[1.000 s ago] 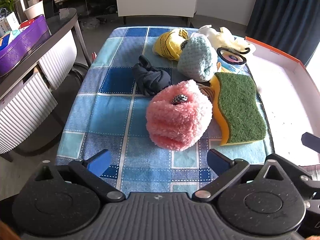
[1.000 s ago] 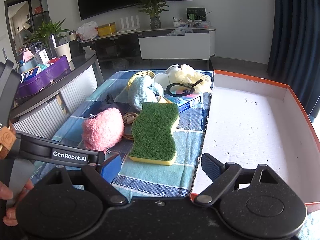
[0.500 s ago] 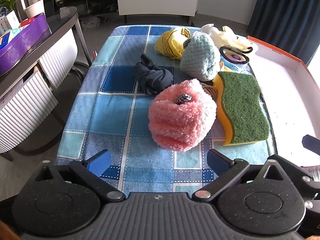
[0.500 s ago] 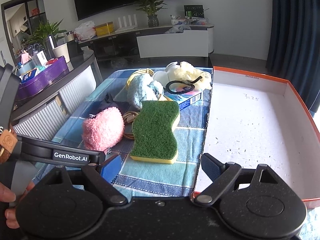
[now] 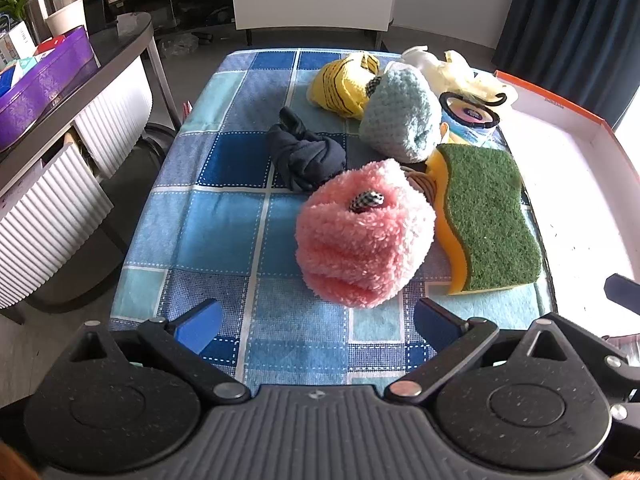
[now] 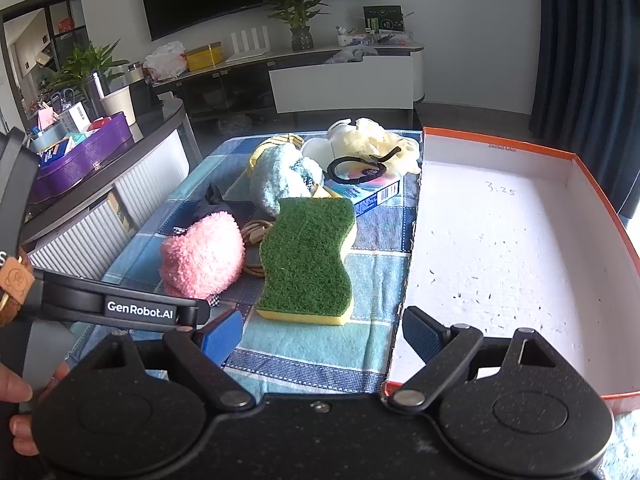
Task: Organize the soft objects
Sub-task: 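Grasp the pink plush with the left tool while the right tool grasps the green sponge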
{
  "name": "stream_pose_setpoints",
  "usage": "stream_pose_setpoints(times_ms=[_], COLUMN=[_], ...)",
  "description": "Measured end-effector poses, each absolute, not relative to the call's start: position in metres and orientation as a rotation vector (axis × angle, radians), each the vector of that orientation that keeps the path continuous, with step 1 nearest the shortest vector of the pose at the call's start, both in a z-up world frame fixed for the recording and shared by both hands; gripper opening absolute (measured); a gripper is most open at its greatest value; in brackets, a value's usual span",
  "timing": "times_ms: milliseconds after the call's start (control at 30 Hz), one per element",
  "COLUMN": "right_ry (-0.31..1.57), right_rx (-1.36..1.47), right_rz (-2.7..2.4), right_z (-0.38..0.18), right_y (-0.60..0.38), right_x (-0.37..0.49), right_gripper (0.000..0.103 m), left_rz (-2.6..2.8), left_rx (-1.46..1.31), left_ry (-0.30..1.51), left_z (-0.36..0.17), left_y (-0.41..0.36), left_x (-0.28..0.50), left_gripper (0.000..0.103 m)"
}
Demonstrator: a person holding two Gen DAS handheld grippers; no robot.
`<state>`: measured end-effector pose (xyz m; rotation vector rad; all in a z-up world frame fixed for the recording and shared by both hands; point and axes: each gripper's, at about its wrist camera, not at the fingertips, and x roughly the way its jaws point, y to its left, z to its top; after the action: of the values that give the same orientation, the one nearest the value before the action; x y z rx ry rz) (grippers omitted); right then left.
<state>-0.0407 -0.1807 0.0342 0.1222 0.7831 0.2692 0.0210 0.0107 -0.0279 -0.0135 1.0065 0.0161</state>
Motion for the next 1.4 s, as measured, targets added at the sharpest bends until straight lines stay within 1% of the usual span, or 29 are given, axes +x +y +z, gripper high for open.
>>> stream_pose_setpoints(times_ms=[567,600,633,667,700,733,767,933,1300,1333,1367,1400], right_ry=[0.804,0.807,0.810,0.811,0.813,0.813,0.813,0.824,0.908,0.911,0.915,0.921], right_rx=[0.115,0.116,0.114,0.110,0.105,0.102,0.101,0.090,0.015,0.022,0.035,0.048], right_rz=[0.256,0.258,0.260,0.261,0.261,0.263,0.262,0.288,0.293,0.292,0.295,0.297], right_z=[0.025,0.025,0.025,0.024,0.024,0.024,0.024,0.025,0.000,-0.003,-0.004,-0.004], right_y=[-0.177,-0.177,-0.177,-0.176,-0.175,-0.175,-0.174,-0.166,-0.135,-0.136,-0.138,-0.140], right_x=[-0.030,-0.029,-0.027,-0.026,-0.024,-0.023,-0.021,-0.007,0.037,0.038,0.038,0.038], right_gripper=[0.102,0.102,0.102,0.102,0.102,0.102,0.102,0.102,0.101,0.097,0.083,0.082], left_rz=[-0.004,-0.006,-0.009,-0.012,-0.018,-0.031,-0.043,-0.074,-0.030,-0.027,-0.027,-0.028], left_rx=[0.003,0.005,0.005,0.000,-0.008,-0.017,-0.021,-0.065,-0.096,-0.098,-0.102,-0.103], left_ry=[0.987,0.980,0.976,0.970,0.963,0.954,0.947,0.933,0.923,0.923,0.922,0.919], left_z=[-0.033,-0.034,-0.035,-0.036,-0.037,-0.036,-0.036,-0.033,-0.027,-0.027,-0.026,-0.025], left_y=[0.007,0.007,0.006,0.007,0.008,0.009,0.010,0.017,0.033,0.033,0.034,0.034], left_x=[0.040,0.043,0.045,0.047,0.050,0.051,0.052,0.048,0.035,0.035,0.033,0.032], left_gripper=[0.103,0.101,0.098,0.089,0.082,0.068,0.059,0.053,0.052,0.052,0.052,0.052])
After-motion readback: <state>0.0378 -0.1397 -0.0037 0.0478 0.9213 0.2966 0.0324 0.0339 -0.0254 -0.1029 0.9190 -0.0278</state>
